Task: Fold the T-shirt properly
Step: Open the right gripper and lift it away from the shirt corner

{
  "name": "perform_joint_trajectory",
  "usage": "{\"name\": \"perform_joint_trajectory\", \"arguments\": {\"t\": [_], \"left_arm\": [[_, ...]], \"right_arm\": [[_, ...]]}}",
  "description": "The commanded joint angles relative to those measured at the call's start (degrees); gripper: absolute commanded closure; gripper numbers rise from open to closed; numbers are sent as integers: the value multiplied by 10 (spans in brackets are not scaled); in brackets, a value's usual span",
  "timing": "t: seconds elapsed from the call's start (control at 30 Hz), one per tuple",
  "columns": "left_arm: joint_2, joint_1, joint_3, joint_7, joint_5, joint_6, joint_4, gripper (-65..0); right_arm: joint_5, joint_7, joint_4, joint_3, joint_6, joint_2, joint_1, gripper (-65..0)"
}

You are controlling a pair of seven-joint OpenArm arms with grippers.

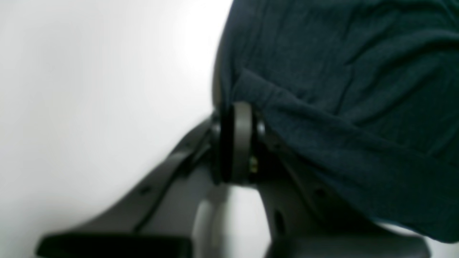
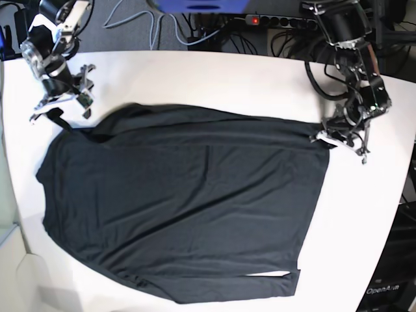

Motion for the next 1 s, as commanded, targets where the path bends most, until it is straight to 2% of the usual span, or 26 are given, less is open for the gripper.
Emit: {"name": "perform_joint_trajectory", "arguments": {"t": [0.0,0.13,0.27,0.33,0.37,0.47,0.63,0.7,0.97], "left_arm": [[-6,-9,-3,-7,-6,-3,11,-28],[-7,-8,-3,-7,-6,-3,11,-28],[-9,-8,-3,-7,-6,-3,11,-28],[-9,-8,-4,-7,-6,-3,11,-28],[-8,-8,-4,-7,-6,-3,11,-28],[-7,-8,-4,-7,-6,-3,11,-28],[-5,-8,-3,-7,-6,-3,11,-28],[-4,-9,-1,-7,-6,-2,11,-28],[-4,-16,-1,-7,-6,-2,7,-28]], "right_arm": [[10,10,8,0,-5,2,2,-324],[10,5,8,1,-5,-2,6,-324],[18,-15,8,25,-5,-31,40,-324],[57,-47,9,45,-1,-47,70,-324],[79,-65,11,54,14,-54,84,-324],[147,-140,32,69,20,-60,115,-324],[289,-309,103,52,20,-60,119,-324],[327,-375,118,45,20,-60,118,-324],[345,-594,121,29,20,-60,133,-322]]}}
